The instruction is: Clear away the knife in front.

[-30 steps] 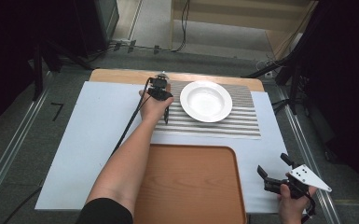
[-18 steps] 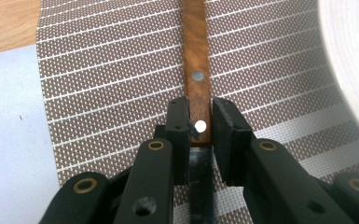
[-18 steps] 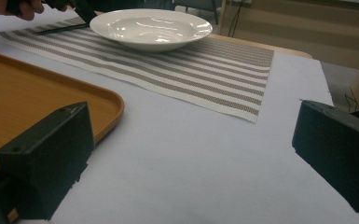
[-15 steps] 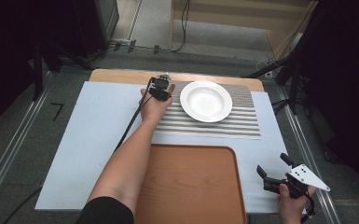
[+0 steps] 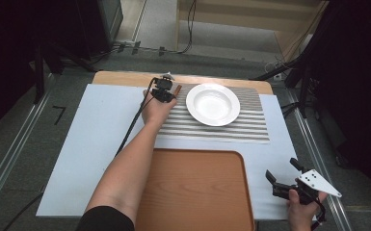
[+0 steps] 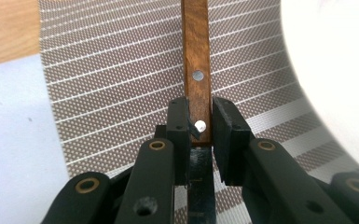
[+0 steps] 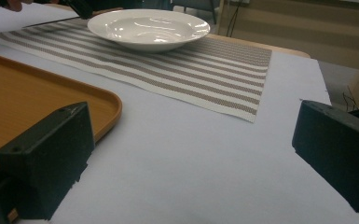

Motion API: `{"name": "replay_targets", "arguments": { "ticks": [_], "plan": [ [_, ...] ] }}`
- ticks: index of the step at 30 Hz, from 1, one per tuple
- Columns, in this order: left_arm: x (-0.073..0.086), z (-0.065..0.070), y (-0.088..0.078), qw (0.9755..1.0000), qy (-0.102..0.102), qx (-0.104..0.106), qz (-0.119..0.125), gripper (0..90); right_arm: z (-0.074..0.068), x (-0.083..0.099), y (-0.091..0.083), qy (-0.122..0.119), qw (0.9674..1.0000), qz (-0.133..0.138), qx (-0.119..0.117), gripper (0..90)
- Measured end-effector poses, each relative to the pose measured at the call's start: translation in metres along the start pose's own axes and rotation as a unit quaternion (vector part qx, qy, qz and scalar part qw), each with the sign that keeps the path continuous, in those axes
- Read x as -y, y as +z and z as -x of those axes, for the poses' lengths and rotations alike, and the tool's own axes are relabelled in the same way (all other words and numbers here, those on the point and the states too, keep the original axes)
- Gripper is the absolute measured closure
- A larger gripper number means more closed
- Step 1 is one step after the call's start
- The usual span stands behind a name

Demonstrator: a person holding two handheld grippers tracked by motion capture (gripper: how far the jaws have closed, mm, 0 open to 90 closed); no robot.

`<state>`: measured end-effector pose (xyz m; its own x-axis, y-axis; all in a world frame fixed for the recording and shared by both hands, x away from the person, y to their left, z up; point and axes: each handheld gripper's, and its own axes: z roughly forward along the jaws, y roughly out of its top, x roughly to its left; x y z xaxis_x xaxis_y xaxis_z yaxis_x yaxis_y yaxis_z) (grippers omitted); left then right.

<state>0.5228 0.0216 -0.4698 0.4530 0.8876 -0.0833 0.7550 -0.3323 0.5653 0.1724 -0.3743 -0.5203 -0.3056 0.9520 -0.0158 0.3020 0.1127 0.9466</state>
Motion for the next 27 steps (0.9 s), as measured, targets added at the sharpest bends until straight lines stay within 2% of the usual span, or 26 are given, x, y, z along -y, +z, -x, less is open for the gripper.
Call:
{"name": "replay_targets", "arguments": {
  "ticks": [10, 27],
  "plan": [
    [0.002, -0.002, -0.021, 0.9997, 0.008, 0.016, 0.015, 77.4, 0.001, 0.000, 0.000, 0.001, 1.0000, 0.001, 0.000, 0.0],
    [0.017, -0.001, -0.057, 0.9980, 0.023, 0.051, 0.031, 77.4, 0.000, 0.000, 0.000, 0.000, 1.0000, -0.001, 0.001, 0.0]
  ]
}}
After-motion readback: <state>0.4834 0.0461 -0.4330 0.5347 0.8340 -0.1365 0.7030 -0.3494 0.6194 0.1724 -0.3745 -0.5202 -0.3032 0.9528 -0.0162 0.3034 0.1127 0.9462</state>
